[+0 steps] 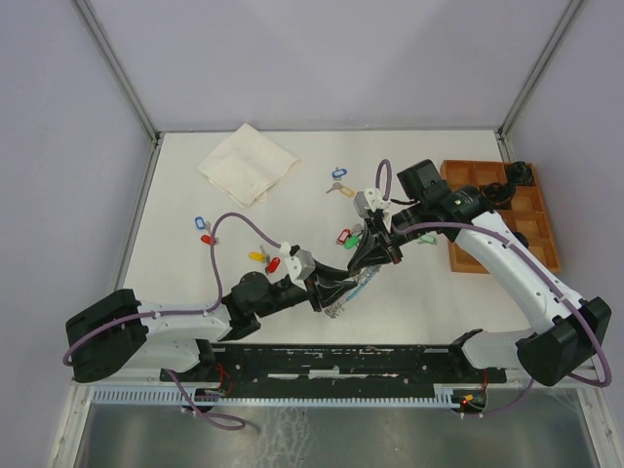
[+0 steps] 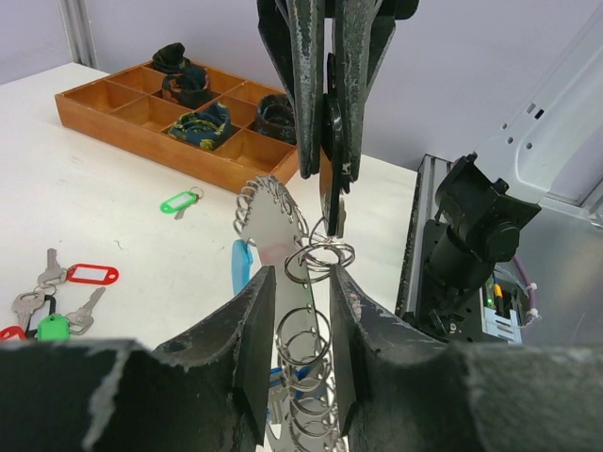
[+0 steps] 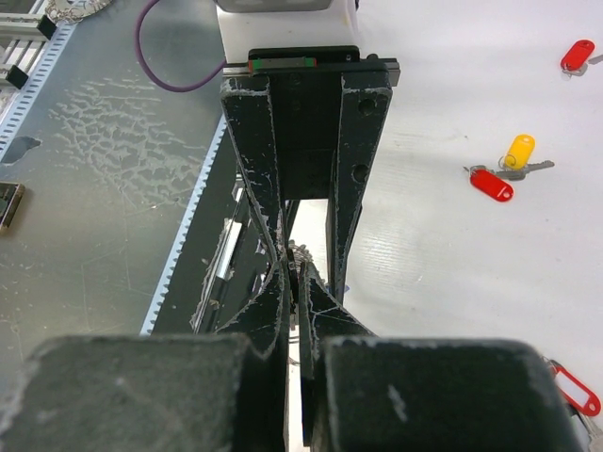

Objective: Remove the keys from the keyring

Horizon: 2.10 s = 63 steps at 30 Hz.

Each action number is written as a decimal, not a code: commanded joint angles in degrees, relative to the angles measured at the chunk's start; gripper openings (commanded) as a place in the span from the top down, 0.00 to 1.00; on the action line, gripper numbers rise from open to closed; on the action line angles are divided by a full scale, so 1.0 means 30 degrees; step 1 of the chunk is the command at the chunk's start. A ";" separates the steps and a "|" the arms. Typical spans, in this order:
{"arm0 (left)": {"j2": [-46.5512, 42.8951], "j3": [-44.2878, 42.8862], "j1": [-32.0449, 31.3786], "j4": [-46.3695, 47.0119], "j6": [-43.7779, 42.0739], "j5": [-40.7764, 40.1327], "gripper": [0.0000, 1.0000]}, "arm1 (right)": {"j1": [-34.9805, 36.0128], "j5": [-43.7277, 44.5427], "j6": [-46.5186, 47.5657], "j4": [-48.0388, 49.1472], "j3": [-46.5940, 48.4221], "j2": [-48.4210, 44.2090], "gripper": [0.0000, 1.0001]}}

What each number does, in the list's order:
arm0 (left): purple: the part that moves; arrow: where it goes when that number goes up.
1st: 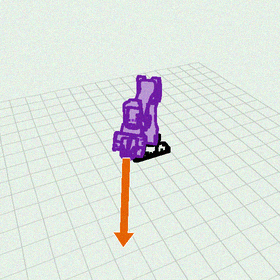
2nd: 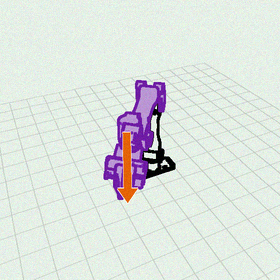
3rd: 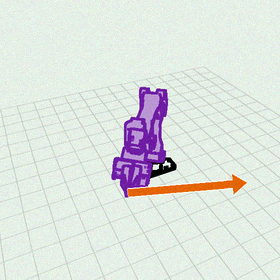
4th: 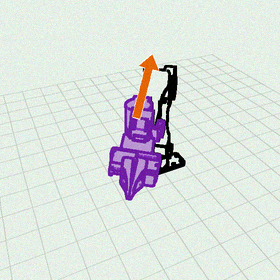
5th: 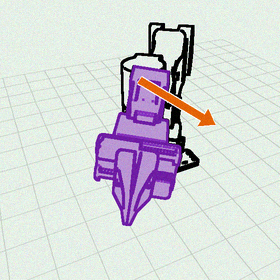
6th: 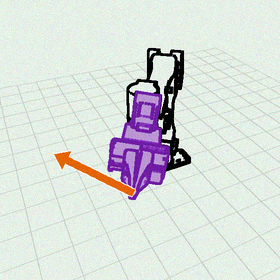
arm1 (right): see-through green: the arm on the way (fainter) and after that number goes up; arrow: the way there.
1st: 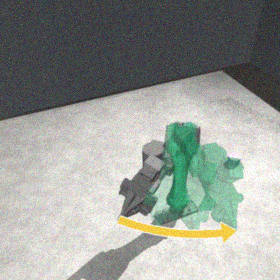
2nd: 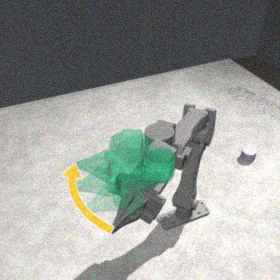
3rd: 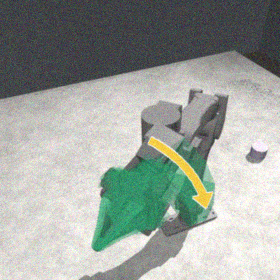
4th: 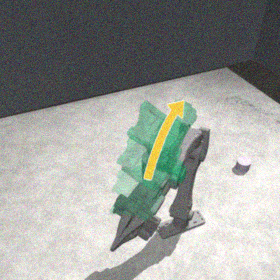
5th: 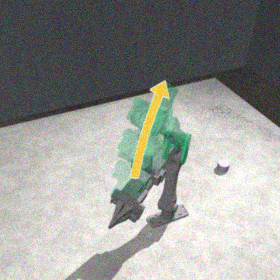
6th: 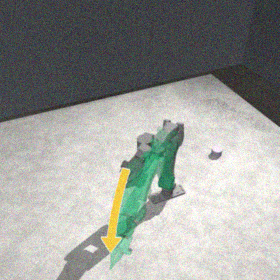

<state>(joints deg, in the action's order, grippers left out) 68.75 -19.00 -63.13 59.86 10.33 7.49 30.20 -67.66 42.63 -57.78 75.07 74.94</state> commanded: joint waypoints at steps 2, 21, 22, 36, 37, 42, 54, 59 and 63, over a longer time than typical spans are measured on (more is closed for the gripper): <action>-0.0940 -0.0515 -0.0106 0.0105 -0.0860 -0.0593 0.63 | -0.0104 -0.0725 -0.0353 0.0649 0.0006 -0.0662 0.99; -0.4100 -0.0778 -0.1274 -0.5724 -0.0231 -0.4436 0.58 | -0.0137 0.0234 -0.2559 0.2665 -0.0457 -0.0772 0.99; -0.4349 -0.0871 -0.1418 -0.6158 -0.0207 -0.4679 0.59 | -0.0137 0.0343 -0.2738 0.2826 -0.0488 -0.0779 0.99; -0.3698 -0.2108 -0.2569 -0.8632 -0.0007 -0.7068 0.73 | -0.0186 0.0614 -0.3444 0.3394 -0.0705 -0.0798 0.99; -0.3530 -0.2213 -0.2569 -0.8543 -0.0054 -0.7216 0.73 | -0.0210 0.0632 -0.3439 0.3409 -0.0695 -0.0793 0.99; -0.2694 -0.2810 -0.2567 -0.7688 -0.0349 -0.7543 0.73 | -0.0220 0.0589 -0.3472 0.3456 -0.0727 -0.0822 0.99; -0.2487 -0.3066 -0.2569 -0.6610 -0.0542 -0.6585 0.69 | -0.0212 0.0615 -0.3605 0.3611 -0.0795 -0.0853 0.99; -0.2452 -0.3045 -0.2587 -0.6336 -0.0546 -0.6433 0.68 | -0.0216 0.0754 -0.3967 0.3947 -0.0937 -0.0838 0.99; -0.2486 -0.3095 -0.2569 -0.6612 -0.0601 -0.6533 0.67 | -0.0208 0.0892 -0.4159 0.4136 -0.0953 -0.0877 0.99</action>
<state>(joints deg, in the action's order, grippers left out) 61.98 -26.28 -70.52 36.67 10.35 -12.91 29.82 -64.34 31.55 -48.90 71.88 74.28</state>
